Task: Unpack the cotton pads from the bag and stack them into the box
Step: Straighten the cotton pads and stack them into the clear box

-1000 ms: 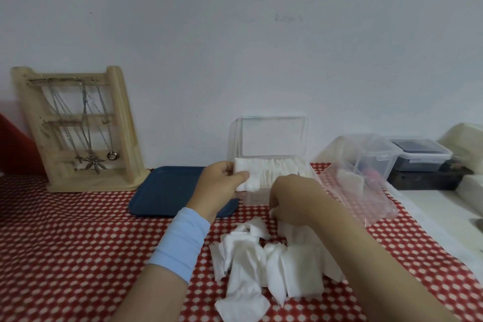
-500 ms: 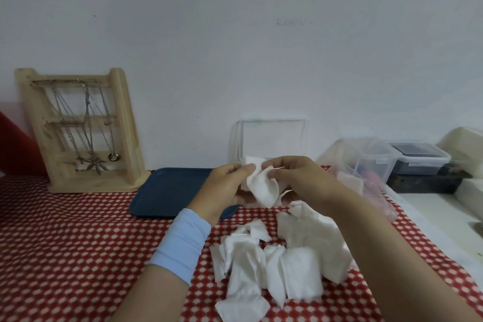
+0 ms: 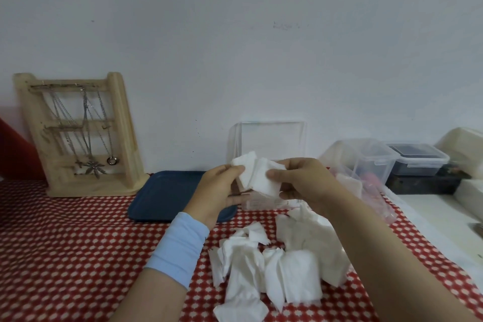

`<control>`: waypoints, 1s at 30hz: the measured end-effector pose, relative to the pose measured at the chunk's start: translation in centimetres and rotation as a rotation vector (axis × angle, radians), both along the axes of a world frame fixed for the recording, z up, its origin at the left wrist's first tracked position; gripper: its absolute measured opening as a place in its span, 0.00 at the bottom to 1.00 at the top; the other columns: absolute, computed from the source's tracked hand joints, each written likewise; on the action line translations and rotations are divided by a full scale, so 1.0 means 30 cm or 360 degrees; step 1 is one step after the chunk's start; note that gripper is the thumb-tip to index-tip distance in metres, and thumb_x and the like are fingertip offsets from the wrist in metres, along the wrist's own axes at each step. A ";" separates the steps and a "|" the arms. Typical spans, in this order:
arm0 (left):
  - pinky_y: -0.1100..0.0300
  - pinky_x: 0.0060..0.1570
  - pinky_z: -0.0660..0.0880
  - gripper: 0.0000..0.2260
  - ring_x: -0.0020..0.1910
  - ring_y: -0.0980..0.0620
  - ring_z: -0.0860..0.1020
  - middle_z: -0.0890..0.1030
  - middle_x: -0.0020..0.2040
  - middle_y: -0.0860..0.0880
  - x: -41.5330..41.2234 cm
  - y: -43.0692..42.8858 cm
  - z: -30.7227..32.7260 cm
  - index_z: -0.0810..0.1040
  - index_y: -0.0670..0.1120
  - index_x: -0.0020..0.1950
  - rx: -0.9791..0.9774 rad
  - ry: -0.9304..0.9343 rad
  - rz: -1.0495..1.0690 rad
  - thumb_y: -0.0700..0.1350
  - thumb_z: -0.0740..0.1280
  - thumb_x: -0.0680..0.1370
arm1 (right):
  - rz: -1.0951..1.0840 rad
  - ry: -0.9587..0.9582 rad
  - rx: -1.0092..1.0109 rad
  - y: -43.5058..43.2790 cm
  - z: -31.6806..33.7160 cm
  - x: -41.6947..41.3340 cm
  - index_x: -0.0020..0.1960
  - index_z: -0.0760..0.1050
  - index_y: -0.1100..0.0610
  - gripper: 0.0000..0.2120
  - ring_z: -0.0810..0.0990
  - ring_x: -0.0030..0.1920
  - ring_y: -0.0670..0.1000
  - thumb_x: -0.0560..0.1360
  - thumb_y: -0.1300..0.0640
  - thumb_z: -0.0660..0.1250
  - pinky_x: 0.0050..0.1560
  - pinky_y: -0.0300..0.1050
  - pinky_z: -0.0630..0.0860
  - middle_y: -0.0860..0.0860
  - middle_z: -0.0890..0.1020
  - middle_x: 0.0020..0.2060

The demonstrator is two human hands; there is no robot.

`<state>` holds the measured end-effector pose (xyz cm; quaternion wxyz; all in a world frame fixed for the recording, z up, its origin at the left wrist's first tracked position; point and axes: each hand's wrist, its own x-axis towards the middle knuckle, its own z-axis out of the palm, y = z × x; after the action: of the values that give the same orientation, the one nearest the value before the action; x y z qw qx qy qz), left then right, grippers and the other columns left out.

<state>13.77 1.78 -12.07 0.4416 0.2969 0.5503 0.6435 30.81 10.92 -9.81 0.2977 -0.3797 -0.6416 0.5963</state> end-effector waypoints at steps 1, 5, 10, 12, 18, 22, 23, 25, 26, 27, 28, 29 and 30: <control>0.53 0.48 0.84 0.08 0.54 0.45 0.85 0.85 0.54 0.41 -0.005 0.000 -0.001 0.82 0.40 0.57 -0.0010 0.0034 0.0039 0.42 0.68 0.82 | -0.0024 0.0019 0.0058 0.000 0.007 0.005 0.50 0.84 0.60 0.06 0.82 0.39 0.53 0.74 0.62 0.75 0.39 0.43 0.81 0.62 0.86 0.47; 0.54 0.47 0.84 0.06 0.50 0.47 0.86 0.87 0.51 0.42 -0.009 -0.005 -0.002 0.84 0.40 0.54 -0.0057 0.0256 0.0044 0.40 0.69 0.81 | 0.0103 0.0053 0.0295 -0.007 0.038 0.019 0.49 0.86 0.58 0.04 0.76 0.35 0.51 0.74 0.62 0.75 0.34 0.41 0.76 0.56 0.85 0.39; 0.54 0.43 0.83 0.07 0.48 0.46 0.87 0.88 0.47 0.44 0.016 -0.014 0.013 0.85 0.45 0.51 -0.0071 0.0293 -0.0181 0.41 0.67 0.82 | 0.0093 -0.0122 0.0520 -0.023 0.038 -0.004 0.48 0.85 0.56 0.07 0.76 0.27 0.41 0.71 0.65 0.77 0.30 0.33 0.72 0.50 0.84 0.34; 0.54 0.44 0.83 0.07 0.48 0.46 0.87 0.88 0.48 0.43 0.015 -0.015 0.013 0.85 0.45 0.52 -0.0075 0.0324 -0.0198 0.42 0.67 0.82 | 0.0049 -0.0164 0.0584 -0.023 0.033 -0.010 0.49 0.85 0.55 0.08 0.77 0.29 0.40 0.71 0.64 0.77 0.31 0.32 0.73 0.54 0.85 0.37; 0.44 0.58 0.81 0.13 0.54 0.45 0.86 0.87 0.53 0.44 0.023 -0.026 0.033 0.83 0.44 0.60 -0.0058 0.0341 -0.0306 0.49 0.70 0.80 | 0.0022 -0.0373 0.0809 -0.023 0.024 -0.005 0.60 0.80 0.46 0.18 0.80 0.41 0.44 0.72 0.57 0.77 0.38 0.33 0.75 0.43 0.80 0.55; 0.54 0.55 0.82 0.18 0.51 0.51 0.86 0.87 0.52 0.48 0.037 -0.029 0.045 0.80 0.47 0.64 -0.0122 0.0790 -0.0384 0.37 0.76 0.75 | 0.0373 -0.0663 0.0868 -0.009 0.095 0.027 0.73 0.71 0.47 0.30 0.81 0.54 0.44 0.73 0.54 0.76 0.55 0.38 0.77 0.46 0.81 0.59; 0.56 0.54 0.83 0.20 0.51 0.51 0.86 0.87 0.52 0.47 0.045 -0.020 0.055 0.78 0.47 0.64 -0.0128 0.0802 -0.0394 0.37 0.76 0.74 | 0.0442 -0.0740 0.0869 -0.002 0.126 0.037 0.72 0.72 0.48 0.29 0.82 0.52 0.43 0.73 0.54 0.76 0.55 0.39 0.78 0.46 0.83 0.56; 0.55 0.53 0.83 0.22 0.51 0.49 0.86 0.86 0.52 0.46 0.058 0.009 0.099 0.73 0.50 0.63 -0.0122 0.0857 -0.0379 0.38 0.76 0.74 | 0.0535 -0.0864 0.0928 0.022 0.190 0.049 0.63 0.80 0.49 0.18 0.80 0.42 0.38 0.74 0.53 0.75 0.46 0.34 0.75 0.40 0.84 0.44; 0.55 0.54 0.82 0.23 0.51 0.48 0.86 0.86 0.52 0.47 0.067 0.025 0.128 0.71 0.50 0.63 -0.0117 0.0883 -0.0381 0.38 0.77 0.74 | 0.0552 -0.0913 0.0948 0.037 0.217 0.054 0.54 0.84 0.49 0.09 0.78 0.36 0.36 0.74 0.53 0.75 0.40 0.32 0.73 0.39 0.83 0.36; 0.55 0.55 0.82 0.24 0.51 0.48 0.85 0.86 0.52 0.47 0.076 0.049 0.158 0.70 0.50 0.64 -0.0111 0.0920 -0.0380 0.39 0.77 0.74 | 0.0548 -0.0927 0.0936 0.053 0.243 0.064 0.46 0.85 0.50 0.01 0.78 0.32 0.37 0.74 0.54 0.75 0.36 0.31 0.73 0.40 0.82 0.32; 0.55 0.55 0.82 0.25 0.52 0.49 0.85 0.85 0.52 0.49 0.086 0.073 0.186 0.69 0.49 0.66 -0.0113 0.0944 -0.0373 0.41 0.77 0.74 | 0.0521 -0.0914 0.0903 0.078 0.258 0.074 0.43 0.85 0.52 0.02 0.79 0.33 0.38 0.74 0.56 0.74 0.36 0.33 0.76 0.42 0.83 0.32; 0.57 0.55 0.81 0.25 0.52 0.50 0.84 0.83 0.54 0.51 0.093 0.104 0.206 0.68 0.50 0.66 -0.0117 0.0968 -0.0351 0.44 0.77 0.75 | 0.0462 -0.0880 0.0855 0.107 0.269 0.086 0.43 0.85 0.55 0.03 0.82 0.35 0.41 0.74 0.57 0.74 0.39 0.36 0.80 0.45 0.85 0.34; 0.59 0.54 0.79 0.24 0.53 0.52 0.83 0.82 0.55 0.53 0.103 0.136 0.219 0.68 0.50 0.67 -0.0127 0.1008 -0.0309 0.47 0.76 0.76 | 0.0369 -0.0838 0.0798 0.140 0.272 0.101 0.45 0.84 0.57 0.03 0.84 0.38 0.44 0.75 0.58 0.73 0.43 0.40 0.83 0.48 0.86 0.38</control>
<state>16.84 5.85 -5.49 0.3191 0.5158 0.6540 0.4520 33.83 15.13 -1.64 0.1368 -0.3602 -0.8608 0.3326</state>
